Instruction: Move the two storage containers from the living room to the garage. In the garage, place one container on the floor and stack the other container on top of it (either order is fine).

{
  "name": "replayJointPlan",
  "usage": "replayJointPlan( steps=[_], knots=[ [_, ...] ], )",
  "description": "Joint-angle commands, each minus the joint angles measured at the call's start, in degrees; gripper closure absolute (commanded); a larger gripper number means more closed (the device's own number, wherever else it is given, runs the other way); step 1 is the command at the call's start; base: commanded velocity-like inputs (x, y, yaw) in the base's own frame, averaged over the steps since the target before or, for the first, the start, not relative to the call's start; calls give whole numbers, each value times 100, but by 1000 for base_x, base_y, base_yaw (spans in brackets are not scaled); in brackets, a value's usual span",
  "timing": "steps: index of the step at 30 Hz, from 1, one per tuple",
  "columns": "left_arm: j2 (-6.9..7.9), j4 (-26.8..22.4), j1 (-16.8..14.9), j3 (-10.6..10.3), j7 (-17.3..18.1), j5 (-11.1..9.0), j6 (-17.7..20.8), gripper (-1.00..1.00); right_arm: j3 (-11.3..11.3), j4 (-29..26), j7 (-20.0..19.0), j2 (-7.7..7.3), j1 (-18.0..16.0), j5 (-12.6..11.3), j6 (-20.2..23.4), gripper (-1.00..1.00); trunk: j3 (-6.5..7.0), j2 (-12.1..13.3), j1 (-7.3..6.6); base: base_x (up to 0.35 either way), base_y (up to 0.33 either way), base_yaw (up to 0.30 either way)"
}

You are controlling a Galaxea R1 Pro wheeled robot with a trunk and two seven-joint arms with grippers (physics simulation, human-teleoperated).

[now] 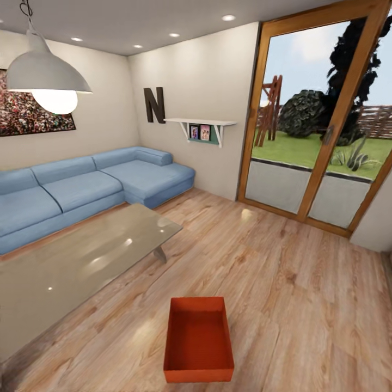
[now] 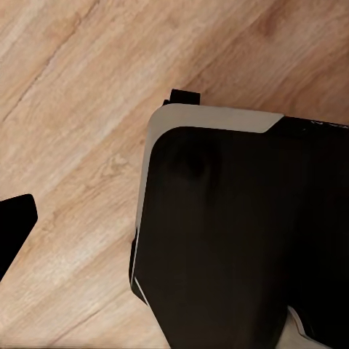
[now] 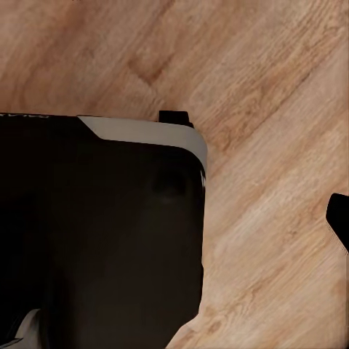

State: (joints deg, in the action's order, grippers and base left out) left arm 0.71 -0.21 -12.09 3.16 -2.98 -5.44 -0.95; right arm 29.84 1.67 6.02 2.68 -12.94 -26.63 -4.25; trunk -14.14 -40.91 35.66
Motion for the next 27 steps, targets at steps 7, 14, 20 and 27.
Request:
replayJointPlan(
  steps=[7,14,20,27],
  knots=[
    [3,4,-4,27,-1,-53,-10,-100,48,18,5,5,-7,-53,-32,-100,-8,-6,1,20,-17,31],
    [8,4,-4,27,-1,-54,-10,-100,48,18,5,5,-7,-49,-32,-100,-8,-6,1,187,-178,1],
    [8,4,-4,27,-1,-54,-10,-100,48,18,5,5,-7,-42,-31,-100,-8,-6,1,129,-116,0],
    [8,4,-4,27,-1,-54,-10,-100,48,18,5,5,-7,-29,-32,-100,-8,-6,1,12,-10,109]
  ],
)
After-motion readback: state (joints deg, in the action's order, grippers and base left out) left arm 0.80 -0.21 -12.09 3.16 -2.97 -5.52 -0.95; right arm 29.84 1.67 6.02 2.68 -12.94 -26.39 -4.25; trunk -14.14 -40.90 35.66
